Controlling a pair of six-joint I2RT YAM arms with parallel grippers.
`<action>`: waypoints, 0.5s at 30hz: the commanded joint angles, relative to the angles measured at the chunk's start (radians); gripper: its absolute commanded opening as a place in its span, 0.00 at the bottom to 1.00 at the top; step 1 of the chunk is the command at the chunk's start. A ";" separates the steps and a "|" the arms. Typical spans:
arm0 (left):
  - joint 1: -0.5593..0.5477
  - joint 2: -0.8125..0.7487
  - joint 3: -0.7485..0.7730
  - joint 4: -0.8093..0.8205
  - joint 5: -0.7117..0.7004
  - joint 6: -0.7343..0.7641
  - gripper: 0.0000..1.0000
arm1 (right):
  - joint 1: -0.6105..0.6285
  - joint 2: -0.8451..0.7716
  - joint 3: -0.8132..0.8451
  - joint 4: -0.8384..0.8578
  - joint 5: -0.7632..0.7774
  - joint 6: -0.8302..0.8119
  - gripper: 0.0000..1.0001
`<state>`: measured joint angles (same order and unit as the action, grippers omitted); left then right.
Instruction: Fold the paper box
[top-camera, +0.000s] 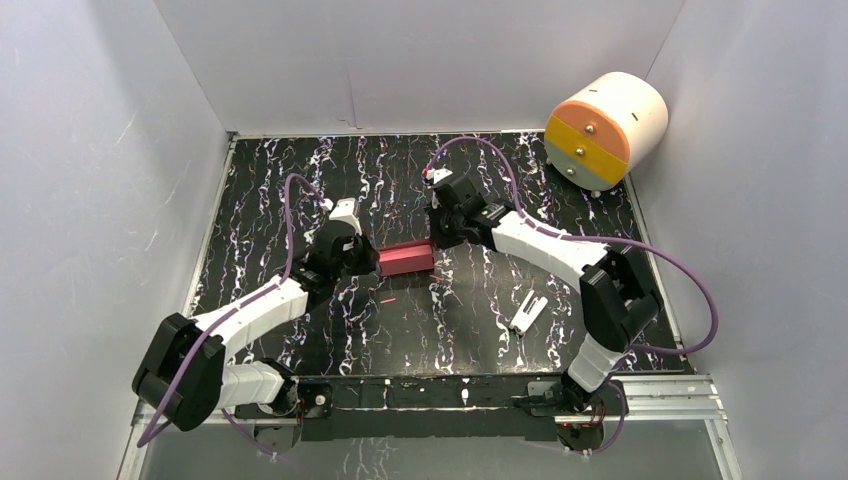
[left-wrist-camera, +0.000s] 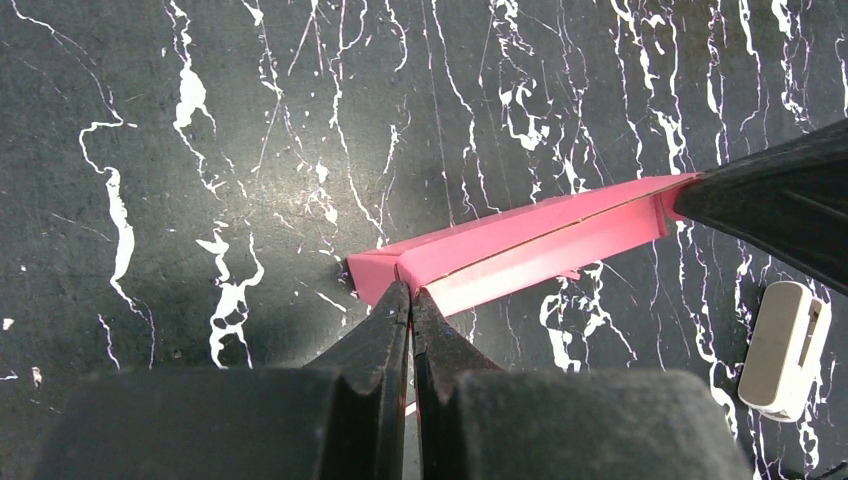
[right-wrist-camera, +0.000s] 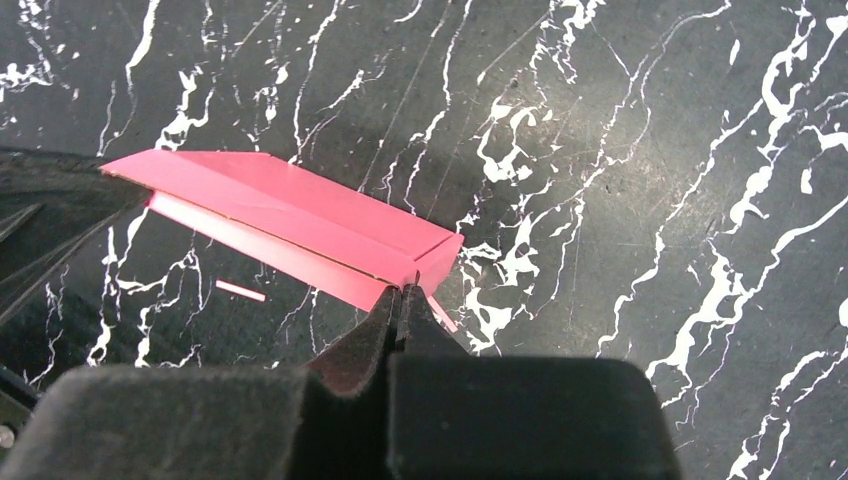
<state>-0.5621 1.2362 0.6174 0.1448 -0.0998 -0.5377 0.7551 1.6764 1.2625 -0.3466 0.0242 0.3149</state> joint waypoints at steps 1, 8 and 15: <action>-0.020 0.015 0.019 -0.073 -0.005 -0.011 0.00 | 0.025 0.012 0.030 -0.002 0.047 0.080 0.00; -0.029 0.028 0.026 -0.072 -0.006 -0.023 0.00 | 0.040 0.014 0.006 0.013 0.102 0.107 0.00; -0.033 0.029 0.022 -0.072 -0.012 -0.025 0.00 | 0.060 0.018 -0.030 0.043 0.149 0.110 0.00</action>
<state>-0.5804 1.2495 0.6334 0.1352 -0.1165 -0.5579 0.7921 1.6901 1.2495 -0.3405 0.1596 0.3958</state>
